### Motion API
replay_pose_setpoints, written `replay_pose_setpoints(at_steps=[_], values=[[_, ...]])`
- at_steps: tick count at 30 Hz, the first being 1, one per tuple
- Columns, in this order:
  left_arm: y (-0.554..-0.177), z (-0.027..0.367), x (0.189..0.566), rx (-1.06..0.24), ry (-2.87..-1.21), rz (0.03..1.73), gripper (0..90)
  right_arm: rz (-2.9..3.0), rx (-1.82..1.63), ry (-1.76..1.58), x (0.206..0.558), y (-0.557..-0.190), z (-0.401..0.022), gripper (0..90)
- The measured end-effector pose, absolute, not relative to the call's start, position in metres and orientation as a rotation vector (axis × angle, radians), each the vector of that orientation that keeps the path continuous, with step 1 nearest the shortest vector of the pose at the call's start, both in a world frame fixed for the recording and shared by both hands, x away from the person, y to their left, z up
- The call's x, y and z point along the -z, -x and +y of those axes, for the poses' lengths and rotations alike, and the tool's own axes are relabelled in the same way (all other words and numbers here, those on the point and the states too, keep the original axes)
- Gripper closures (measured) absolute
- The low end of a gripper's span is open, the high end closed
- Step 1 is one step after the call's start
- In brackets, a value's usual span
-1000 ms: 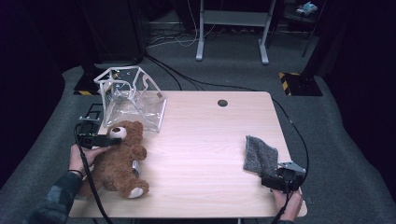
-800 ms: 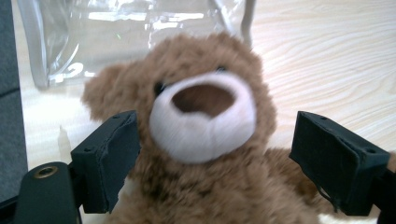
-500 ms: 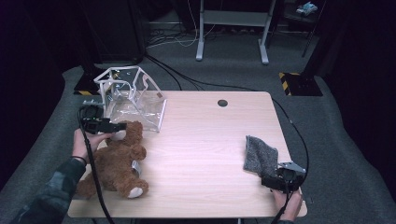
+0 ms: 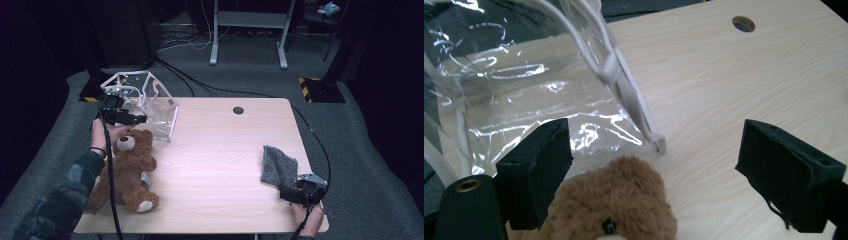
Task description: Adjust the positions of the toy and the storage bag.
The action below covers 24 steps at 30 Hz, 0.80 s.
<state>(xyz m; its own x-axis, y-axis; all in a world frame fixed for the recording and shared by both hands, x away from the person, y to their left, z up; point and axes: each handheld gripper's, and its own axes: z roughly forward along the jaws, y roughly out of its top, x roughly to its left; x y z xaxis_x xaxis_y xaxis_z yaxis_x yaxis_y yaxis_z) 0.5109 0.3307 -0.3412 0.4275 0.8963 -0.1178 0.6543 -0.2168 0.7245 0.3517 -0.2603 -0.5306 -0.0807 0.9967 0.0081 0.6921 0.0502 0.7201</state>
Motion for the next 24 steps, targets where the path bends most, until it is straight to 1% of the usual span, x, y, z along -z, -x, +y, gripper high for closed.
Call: replay_pose_setpoints(at_steps=[2, 4, 8, 13, 15, 17, 18, 21, 24], values=[[-0.517, 0.328, 0.338, -0.434, -1.942, 1.312, 14.1, 1.827, -0.785, -1.691, 0.531, -0.352, -0.26, 0.0], [-0.524, 0.326, 0.335, -0.446, -1.963, 1.298, 14.3, 1.827, -0.785, -1.691, 0.531, -0.352, -0.26, 0.0], [-0.539, 0.319, 0.329, -0.452, -1.956, 1.293, 15.2, 1.827, -0.785, -1.692, 0.531, -0.352, -0.26, 0.0], [-0.555, 0.311, 0.328, -0.468, -1.991, 1.282, 20.1, 1.827, -0.785, -1.69, 0.531, -0.352, -0.26, 0.0], [-0.561, 0.308, 0.33, -0.498, -2.012, 1.288, 23.8, 1.827, -0.785, -1.691, 0.531, -0.352, -0.26, 0.0], [-0.568, 0.308, 0.331, -0.459, -1.996, 1.307, 24.4, 1.827, -0.784, -1.69, 0.531, -0.352, -0.26, 0.0], [-0.569, 0.308, 0.331, -0.468, -1.992, 1.312, 26.5, 1.827, -0.785, -1.69, 0.531, -0.352, -0.26, 0.0], [-0.576, 0.309, 0.333, -0.474, -2.002, 1.325, 27.6, 1.827, -0.785, -1.69, 0.531, -0.352, -0.26, 0.0], [-0.581, 0.308, 0.336, -0.476, -2.01, 1.339, 30.6, 1.827, -0.785, -1.691, 0.531, -0.352, -0.26, 0.0]])
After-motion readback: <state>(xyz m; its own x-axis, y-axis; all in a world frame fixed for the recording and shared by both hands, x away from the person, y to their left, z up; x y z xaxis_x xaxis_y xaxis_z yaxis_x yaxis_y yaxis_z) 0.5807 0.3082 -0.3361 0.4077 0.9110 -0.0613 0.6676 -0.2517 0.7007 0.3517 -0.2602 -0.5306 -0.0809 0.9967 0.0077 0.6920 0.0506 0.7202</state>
